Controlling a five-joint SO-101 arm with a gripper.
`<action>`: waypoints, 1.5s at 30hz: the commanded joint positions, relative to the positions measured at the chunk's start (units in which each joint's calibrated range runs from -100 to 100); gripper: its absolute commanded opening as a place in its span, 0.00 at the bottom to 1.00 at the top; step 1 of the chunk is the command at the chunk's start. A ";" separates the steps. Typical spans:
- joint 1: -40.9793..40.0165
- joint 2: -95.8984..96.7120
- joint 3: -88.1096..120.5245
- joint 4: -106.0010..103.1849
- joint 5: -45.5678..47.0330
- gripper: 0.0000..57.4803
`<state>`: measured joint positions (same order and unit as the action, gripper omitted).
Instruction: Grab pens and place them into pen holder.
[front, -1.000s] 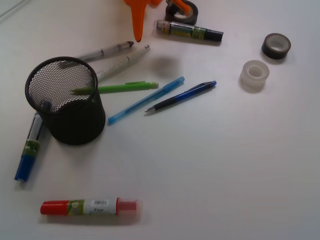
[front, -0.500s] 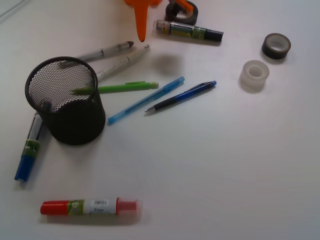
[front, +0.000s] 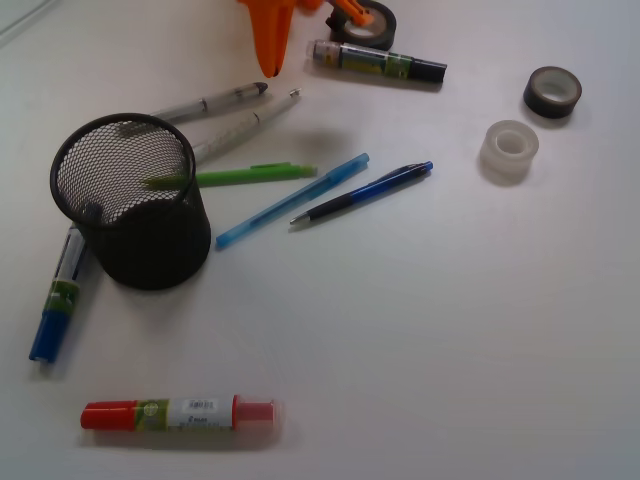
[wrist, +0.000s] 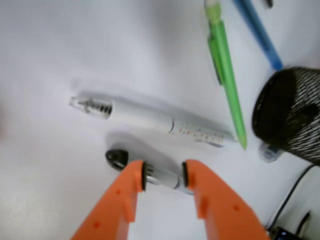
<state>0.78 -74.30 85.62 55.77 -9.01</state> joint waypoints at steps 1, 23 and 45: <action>3.97 17.91 -11.62 0.05 -0.54 0.22; 13.02 56.50 -36.08 3.64 11.38 0.23; 15.26 69.59 -42.24 -0.30 14.90 0.00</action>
<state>15.95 -5.23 46.27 55.08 5.64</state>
